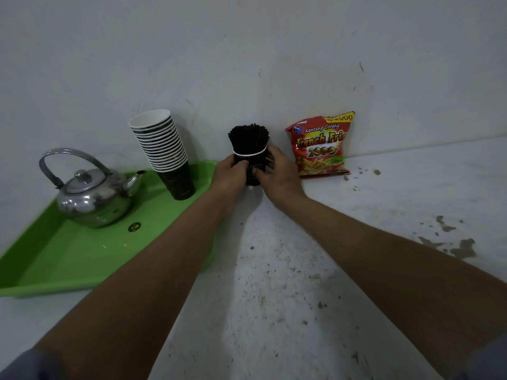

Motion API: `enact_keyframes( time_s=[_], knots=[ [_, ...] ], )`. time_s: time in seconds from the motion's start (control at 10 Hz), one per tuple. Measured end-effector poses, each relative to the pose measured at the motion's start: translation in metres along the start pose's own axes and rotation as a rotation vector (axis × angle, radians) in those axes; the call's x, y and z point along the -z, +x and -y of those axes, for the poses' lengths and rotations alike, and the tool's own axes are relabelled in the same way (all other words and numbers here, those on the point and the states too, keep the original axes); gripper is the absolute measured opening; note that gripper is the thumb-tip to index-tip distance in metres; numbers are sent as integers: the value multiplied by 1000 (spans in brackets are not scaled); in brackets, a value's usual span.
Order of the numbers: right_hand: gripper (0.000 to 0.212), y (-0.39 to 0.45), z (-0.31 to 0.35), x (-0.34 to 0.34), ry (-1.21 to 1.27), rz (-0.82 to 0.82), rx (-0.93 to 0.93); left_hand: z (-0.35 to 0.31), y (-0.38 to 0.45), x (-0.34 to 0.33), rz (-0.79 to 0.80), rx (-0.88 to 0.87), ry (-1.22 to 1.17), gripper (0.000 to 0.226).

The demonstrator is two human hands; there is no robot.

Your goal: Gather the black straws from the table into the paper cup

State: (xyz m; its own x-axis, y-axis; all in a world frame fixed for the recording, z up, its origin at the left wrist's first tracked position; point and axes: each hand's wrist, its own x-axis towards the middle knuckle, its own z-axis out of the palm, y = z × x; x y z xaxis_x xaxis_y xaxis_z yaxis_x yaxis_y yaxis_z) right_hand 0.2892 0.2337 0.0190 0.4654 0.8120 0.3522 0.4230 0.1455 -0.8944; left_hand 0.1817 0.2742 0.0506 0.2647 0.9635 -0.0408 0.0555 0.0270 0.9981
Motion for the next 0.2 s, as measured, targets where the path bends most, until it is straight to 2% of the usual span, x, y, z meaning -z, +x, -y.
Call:
enact_keyframes(
  time_s=[0.1, 0.2],
  knots=[
    [54, 3, -2, -3, -6, -10, -4, -3, -2, 0, -2, 0, 4, 31],
    [56, 3, -5, -7, -8, -18, -5, -5, -7, 2, -35, 21, 99, 24]
  ],
)
